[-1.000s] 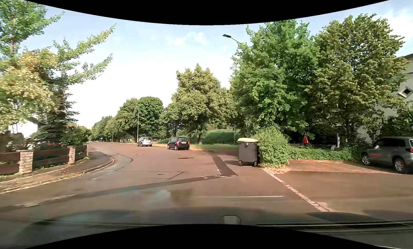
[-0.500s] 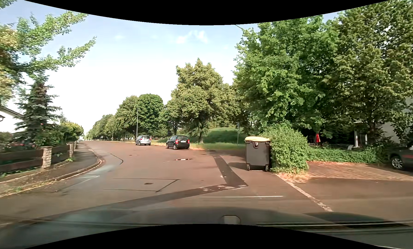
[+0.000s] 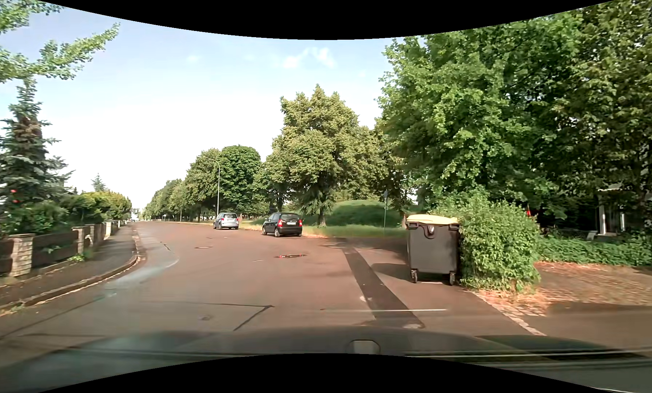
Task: Follow the waypoints while adhering to traffic rules and regulations
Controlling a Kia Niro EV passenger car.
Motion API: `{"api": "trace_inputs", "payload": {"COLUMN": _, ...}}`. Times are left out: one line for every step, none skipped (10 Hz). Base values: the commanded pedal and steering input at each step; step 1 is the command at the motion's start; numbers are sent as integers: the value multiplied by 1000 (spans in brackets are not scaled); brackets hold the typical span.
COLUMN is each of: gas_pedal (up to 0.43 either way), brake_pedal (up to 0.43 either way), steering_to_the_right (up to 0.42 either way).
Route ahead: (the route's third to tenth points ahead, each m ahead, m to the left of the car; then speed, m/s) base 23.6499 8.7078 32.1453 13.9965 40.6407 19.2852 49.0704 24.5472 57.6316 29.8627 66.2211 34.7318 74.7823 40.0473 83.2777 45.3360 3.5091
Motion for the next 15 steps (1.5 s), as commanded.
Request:
{"api": "trace_inputs", "payload": {"gas_pedal": 39, "brake_pedal": 0, "steering_to_the_right": -46}}
{"api": "trace_inputs", "payload": {"gas_pedal": 39, "brake_pedal": 0, "steering_to_the_right": -46}}
{"api": "trace_inputs", "payload": {"gas_pedal": 39, "brake_pedal": 0, "steering_to_the_right": -48}}
{"api": "trace_inputs", "payload": {"gas_pedal": 47, "brake_pedal": 0, "steering_to_the_right": -56}}
{"api": "trace_inputs", "payload": {"gas_pedal": 79, "brake_pedal": 0, "steering_to_the_right": -67}}
{"api": "trace_inputs", "payload": {"gas_pedal": 87, "brake_pedal": 0, "steering_to_the_right": -81}}
{"api": "trace_inputs", "payload": {"gas_pedal": 87, "brake_pedal": 0, "steering_to_the_right": -95}}
{"api": "trace_inputs", "payload": {"gas_pedal": 87, "brake_pedal": 0, "steering_to_the_right": -105}}
{"api": "trace_inputs", "payload": {"gas_pedal": 87, "brake_pedal": 0, "steering_to_the_right": -104}}
{"api": "trace_inputs", "payload": {"gas_pedal": 98, "brake_pedal": 0, "steering_to_the_right": -101}}
{"api": "trace_inputs", "payload": {"gas_pedal": 98, "brake_pedal": 0, "steering_to_the_right": -96}}
{"api": "trace_inputs", "payload": {"gas_pedal": 110, "brake_pedal": 0, "steering_to_the_right": -93}}
{"api": "trace_inputs", "payload": {"gas_pedal": 118, "brake_pedal": 0, "steering_to_the_right": -93}}
{"api": "trace_inputs", "payload": {"gas_pedal": 118, "brake_pedal": 0, "steering_to_the_right": -98}}
{"api": "trace_inputs", "payload": {"gas_pedal": 118, "brake_pedal": 0, "steering_to_the_right": -102}}
